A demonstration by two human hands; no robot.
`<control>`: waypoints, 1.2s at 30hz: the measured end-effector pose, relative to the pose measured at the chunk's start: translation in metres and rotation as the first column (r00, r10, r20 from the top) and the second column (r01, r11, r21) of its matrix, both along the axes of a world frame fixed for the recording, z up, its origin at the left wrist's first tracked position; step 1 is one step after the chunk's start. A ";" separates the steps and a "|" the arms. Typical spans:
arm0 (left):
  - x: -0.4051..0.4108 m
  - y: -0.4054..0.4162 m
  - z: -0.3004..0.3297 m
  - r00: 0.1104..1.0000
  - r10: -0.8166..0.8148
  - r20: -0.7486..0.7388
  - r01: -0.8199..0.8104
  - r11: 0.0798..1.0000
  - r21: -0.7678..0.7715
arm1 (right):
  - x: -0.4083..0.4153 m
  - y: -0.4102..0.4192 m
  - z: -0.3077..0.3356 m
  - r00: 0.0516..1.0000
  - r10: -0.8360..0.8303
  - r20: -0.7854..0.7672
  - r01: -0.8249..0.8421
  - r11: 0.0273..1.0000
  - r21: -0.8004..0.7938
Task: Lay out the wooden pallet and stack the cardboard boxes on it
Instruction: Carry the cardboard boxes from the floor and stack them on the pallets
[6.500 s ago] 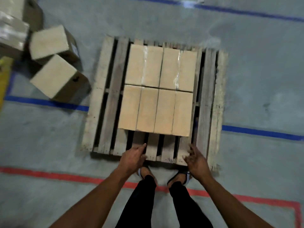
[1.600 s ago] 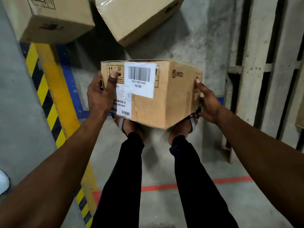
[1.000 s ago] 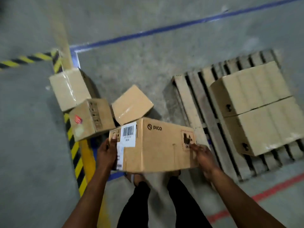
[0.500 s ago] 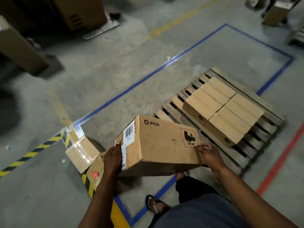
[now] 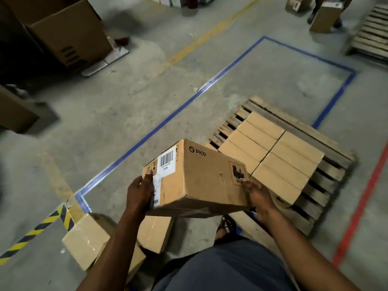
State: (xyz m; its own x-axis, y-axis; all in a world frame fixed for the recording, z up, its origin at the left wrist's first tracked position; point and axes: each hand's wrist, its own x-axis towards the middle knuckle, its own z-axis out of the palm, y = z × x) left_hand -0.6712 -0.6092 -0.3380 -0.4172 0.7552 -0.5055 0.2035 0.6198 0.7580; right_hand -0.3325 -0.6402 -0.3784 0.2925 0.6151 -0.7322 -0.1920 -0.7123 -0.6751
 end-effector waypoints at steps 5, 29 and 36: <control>0.033 0.084 -0.001 0.999 -0.045 0.031 0.046 0.998 -0.050 | 0.040 0.068 0.003 0.997 0.013 0.080 -0.013 1.000 -0.002; -0.122 0.526 0.020 0.849 -0.494 0.188 0.492 0.868 0.065 | -0.129 0.403 0.020 0.912 -0.361 0.194 0.359 0.932 0.042; -0.146 0.677 0.052 0.708 -0.650 0.278 0.623 0.759 0.187 | -0.161 0.498 0.068 0.893 -0.441 0.094 0.434 0.897 0.082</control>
State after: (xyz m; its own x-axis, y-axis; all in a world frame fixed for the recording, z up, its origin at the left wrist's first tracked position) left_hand -0.8168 0.0676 -0.2861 0.3434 0.8240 -0.4507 0.2783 0.3690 0.8868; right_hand -0.4932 -0.1422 -0.3100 0.6167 0.4463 -0.6484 -0.3992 -0.5326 -0.7463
